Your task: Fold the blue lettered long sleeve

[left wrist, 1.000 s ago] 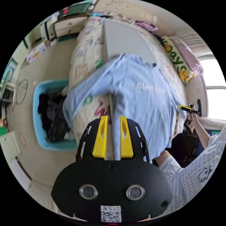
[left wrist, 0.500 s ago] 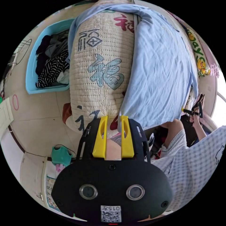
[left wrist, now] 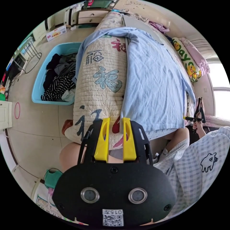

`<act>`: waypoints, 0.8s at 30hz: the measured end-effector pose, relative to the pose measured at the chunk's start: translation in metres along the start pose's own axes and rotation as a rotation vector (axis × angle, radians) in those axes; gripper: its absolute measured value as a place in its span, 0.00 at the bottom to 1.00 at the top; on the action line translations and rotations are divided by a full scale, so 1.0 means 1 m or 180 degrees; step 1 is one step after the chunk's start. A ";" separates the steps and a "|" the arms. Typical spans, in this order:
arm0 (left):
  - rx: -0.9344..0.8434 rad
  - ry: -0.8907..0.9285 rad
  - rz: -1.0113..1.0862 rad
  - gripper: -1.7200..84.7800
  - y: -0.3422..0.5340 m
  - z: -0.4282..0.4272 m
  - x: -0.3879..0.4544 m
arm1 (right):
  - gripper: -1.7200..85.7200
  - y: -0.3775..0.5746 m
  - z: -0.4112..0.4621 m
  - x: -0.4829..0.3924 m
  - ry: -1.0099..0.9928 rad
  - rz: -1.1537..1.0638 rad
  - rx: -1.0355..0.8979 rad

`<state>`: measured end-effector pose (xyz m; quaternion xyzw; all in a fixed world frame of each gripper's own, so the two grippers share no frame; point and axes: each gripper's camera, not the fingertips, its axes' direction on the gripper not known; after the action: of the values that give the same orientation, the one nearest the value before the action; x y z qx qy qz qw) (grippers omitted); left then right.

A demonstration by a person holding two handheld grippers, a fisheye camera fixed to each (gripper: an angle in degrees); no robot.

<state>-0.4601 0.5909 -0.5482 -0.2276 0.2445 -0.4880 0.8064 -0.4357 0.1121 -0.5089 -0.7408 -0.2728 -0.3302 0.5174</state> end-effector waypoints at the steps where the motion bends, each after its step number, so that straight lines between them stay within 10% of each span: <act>1: 0.0130 0.0083 -0.0017 0.12 0.010 -0.009 0.001 | 0.16 0.016 0.000 0.000 -0.0059 0.0050 0.0160; 12: 0.0379 0.0907 -0.0140 0.02 0.060 -0.053 0.006 | 0.06 0.118 0.012 -0.038 0.0329 0.0033 0.0728; 24: 0.0263 0.0352 0.0264 0.02 0.107 -0.111 0.070 | 0.02 0.180 -0.036 -0.057 0.0448 0.0058 0.0722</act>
<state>-0.4280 0.5592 -0.7116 -0.1565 0.2775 -0.4757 0.8199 -0.3446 0.0179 -0.6492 -0.6549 -0.2648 -0.3437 0.6188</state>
